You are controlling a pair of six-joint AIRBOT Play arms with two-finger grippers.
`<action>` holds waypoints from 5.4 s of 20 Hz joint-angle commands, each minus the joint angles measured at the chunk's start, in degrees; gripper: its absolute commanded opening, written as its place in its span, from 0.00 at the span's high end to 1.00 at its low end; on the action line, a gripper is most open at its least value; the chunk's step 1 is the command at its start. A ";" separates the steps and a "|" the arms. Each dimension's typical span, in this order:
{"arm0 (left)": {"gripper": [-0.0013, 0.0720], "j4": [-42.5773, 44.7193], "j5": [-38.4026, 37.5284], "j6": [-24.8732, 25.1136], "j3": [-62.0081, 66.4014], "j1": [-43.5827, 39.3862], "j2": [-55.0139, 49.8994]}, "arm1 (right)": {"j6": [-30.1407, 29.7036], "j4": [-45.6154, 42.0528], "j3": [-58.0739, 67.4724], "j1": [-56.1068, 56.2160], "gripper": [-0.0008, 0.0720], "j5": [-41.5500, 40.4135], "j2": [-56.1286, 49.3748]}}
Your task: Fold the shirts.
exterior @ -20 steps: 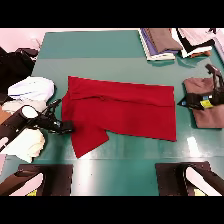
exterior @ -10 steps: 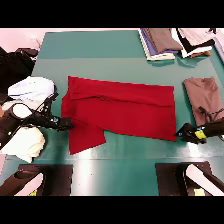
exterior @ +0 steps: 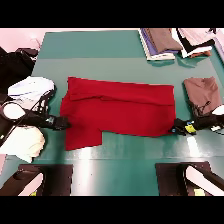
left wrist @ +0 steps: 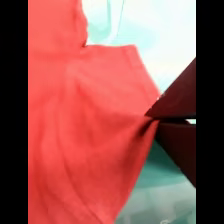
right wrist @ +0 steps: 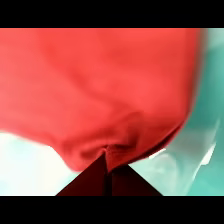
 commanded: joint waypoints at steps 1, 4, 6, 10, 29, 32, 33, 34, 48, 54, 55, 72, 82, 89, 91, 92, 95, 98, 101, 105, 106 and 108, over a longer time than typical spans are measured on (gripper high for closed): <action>0.94 1.99 -9.44 -3.82 0.07 -0.02 7.61 | 0.07 -3.80 3.96 1.77 0.97 5.75 6.45; 0.94 1.60 -15.98 -7.48 0.15 0.00 12.92 | 1.25 -8.96 5.73 1.44 0.97 10.60 13.81; 0.94 2.25 -15.61 -7.48 1.36 0.00 13.11 | 2.32 -10.05 7.04 1.46 0.97 10.73 17.20; 0.94 6.93 -3.76 -7.48 4.37 0.04 9.55 | 3.10 -9.81 13.29 2.93 0.97 8.35 12.63; 0.33 8.87 16.72 -6.56 23.69 0.04 -21.99 | 0.70 2.93 47.25 4.37 0.37 0.13 -29.66; 0.33 7.74 13.49 -6.40 26.27 0.04 -21.99 | -3.39 4.50 42.27 -1.11 0.37 3.43 -29.64; 0.37 6.78 13.20 -6.43 26.25 0.02 -22.01 | -4.66 5.55 39.60 -3.37 0.35 3.13 -29.68; 0.75 6.01 13.09 -6.34 26.25 0.02 -22.01 | -6.03 6.78 37.20 -5.25 0.26 2.21 -29.70; 0.94 -3.85 25.14 -6.38 30.25 -18.36 -35.19 | -10.51 15.96 40.94 1.84 0.97 2.29 -38.80; 0.94 -4.31 24.20 -6.40 43.82 -25.22 -51.15 | -6.75 22.14 52.17 6.78 0.97 9.79 -28.52; 0.94 -4.31 24.24 -6.40 45.40 -26.27 -53.20 | -6.19 23.45 53.42 8.11 0.97 9.75 -26.69; 0.94 -1.79 15.15 -7.67 53.81 -21.18 -53.46 | -0.31 24.98 64.74 34.12 0.97 1.77 -21.79; 0.94 10.60 12.66 -7.48 54.25 3.04 -23.19 | -8.00 32.61 68.61 63.41 0.46 -29.79 -38.73; 0.94 11.02 8.24 -5.55 53.59 -0.74 -22.69 | -2.10 11.23 64.57 54.36 0.53 -16.79 -34.10; 0.94 10.97 9.51 -4.83 53.59 -3.67 -22.69 | 1.09 8.15 54.86 47.87 0.53 -15.17 -29.46; 0.94 10.99 10.14 -4.83 53.59 -4.83 -22.69 | 1.79 7.80 49.37 44.13 0.53 -14.95 -27.34; 0.94 10.75 10.62 -4.83 53.59 -6.34 -22.69 | 1.77 9.22 35.21 34.29 0.16 -16.83 -24.46; 0.94 10.84 10.75 -4.68 53.59 -7.63 -22.69 | 0.31 16.35 29.11 30.10 0.17 -18.10 -28.44; 0.94 10.95 11.47 -4.44 53.59 -9.38 -22.69 | -3.76 26.71 30.49 32.11 0.18 -18.12 -35.45; 0.94 10.62 12.15 -4.48 53.59 -10.01 -22.69 | -4.55 32.59 39.36 39.08 0.18 -17.64 -44.30; 0.94 10.60 12.11 -4.52 53.59 -10.01 -22.69 | -4.55 34.01 42.03 40.89 0.31 -17.64 -46.58; 0.94 10.27 12.07 -4.83 53.59 -10.01 -22.69 | -4.57 33.81 46.88 43.78 0.60 -17.75 -49.94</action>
